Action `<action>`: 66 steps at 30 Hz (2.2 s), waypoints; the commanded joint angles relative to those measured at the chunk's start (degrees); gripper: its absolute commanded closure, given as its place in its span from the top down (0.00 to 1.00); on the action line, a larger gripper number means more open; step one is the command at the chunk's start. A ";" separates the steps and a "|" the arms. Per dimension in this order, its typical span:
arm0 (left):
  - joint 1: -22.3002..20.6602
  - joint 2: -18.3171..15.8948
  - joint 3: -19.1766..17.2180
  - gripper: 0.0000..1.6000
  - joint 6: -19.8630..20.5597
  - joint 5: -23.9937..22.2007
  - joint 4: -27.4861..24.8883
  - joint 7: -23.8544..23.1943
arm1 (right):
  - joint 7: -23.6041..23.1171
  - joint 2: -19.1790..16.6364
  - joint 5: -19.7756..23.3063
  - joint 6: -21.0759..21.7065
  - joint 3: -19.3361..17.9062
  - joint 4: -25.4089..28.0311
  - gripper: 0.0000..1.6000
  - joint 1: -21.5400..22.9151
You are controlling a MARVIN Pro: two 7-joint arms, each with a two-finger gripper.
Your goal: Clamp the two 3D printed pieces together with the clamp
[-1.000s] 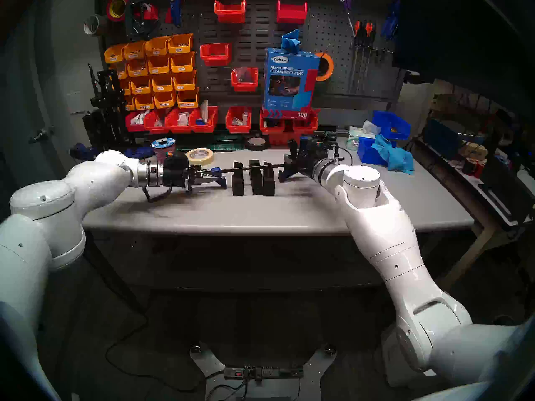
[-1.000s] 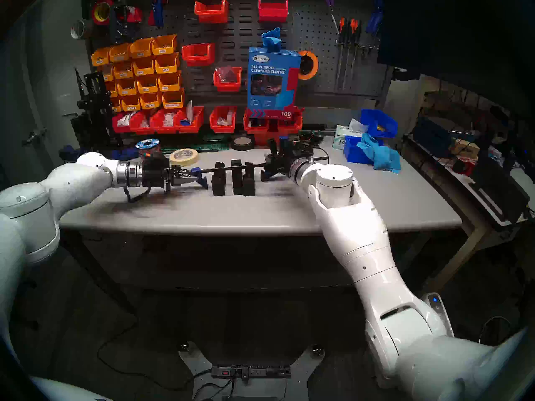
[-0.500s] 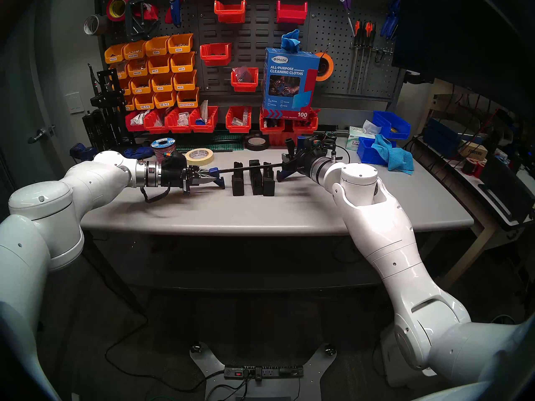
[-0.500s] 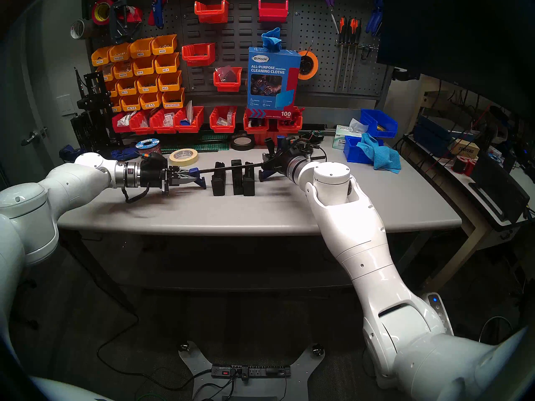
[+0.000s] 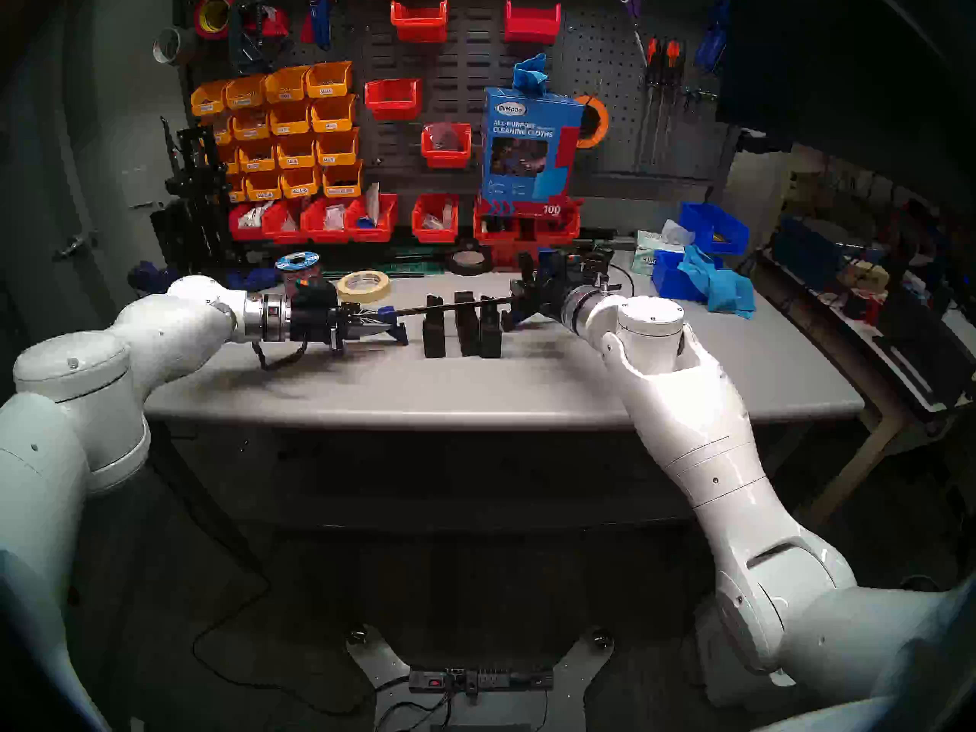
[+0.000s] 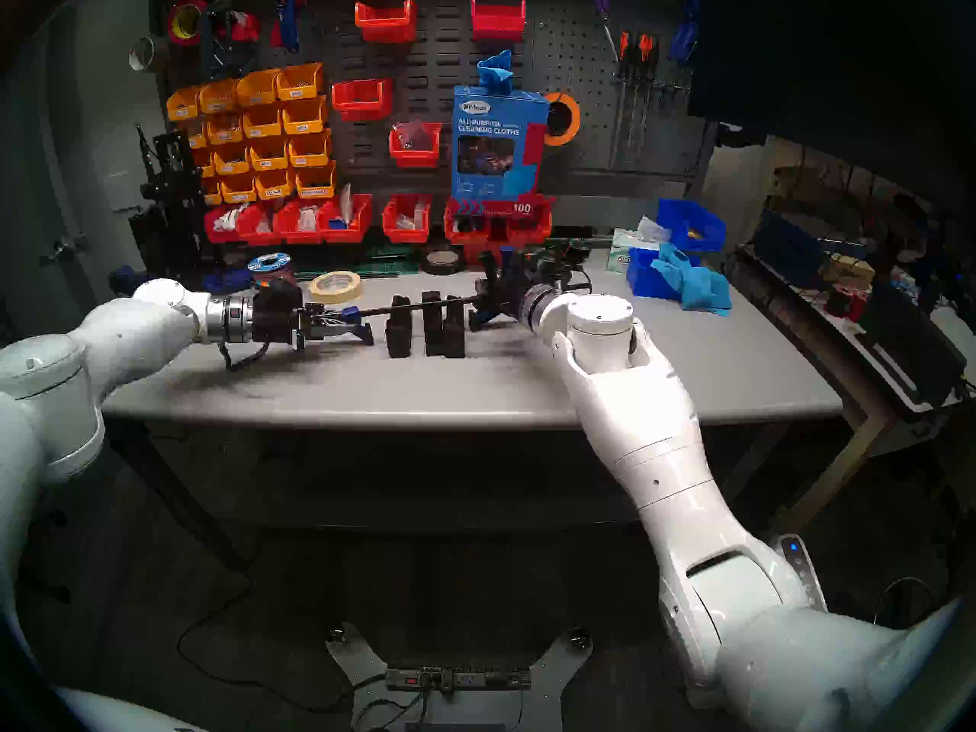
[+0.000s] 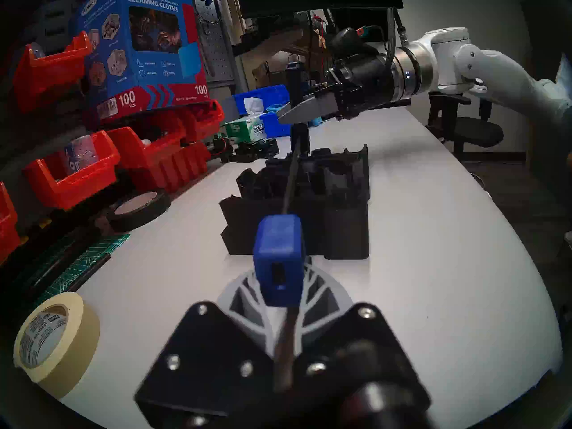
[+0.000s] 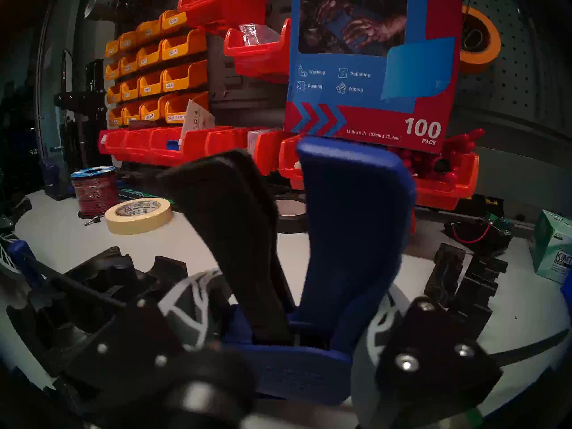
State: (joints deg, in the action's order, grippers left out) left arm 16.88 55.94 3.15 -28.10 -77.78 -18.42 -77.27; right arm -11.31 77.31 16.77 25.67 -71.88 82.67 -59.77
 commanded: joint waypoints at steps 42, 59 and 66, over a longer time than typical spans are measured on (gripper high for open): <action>-1.53 1.93 -0.98 0.00 0.08 -0.45 -2.20 -4.20 | -1.33 3.63 2.57 0.90 4.02 1.98 0.00 2.33; -1.50 1.89 -1.02 0.00 0.06 -0.35 -2.28 -3.98 | -1.06 4.76 2.95 0.79 4.77 1.04 0.00 3.77; -1.49 1.90 -1.07 0.00 0.07 -0.36 -2.26 -4.10 | -0.87 5.07 3.08 0.68 5.07 0.96 0.00 3.89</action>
State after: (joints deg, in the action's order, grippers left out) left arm 16.93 56.44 2.84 -28.12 -77.44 -19.85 -77.29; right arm -11.17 79.92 19.08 26.85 -67.80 81.83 -57.85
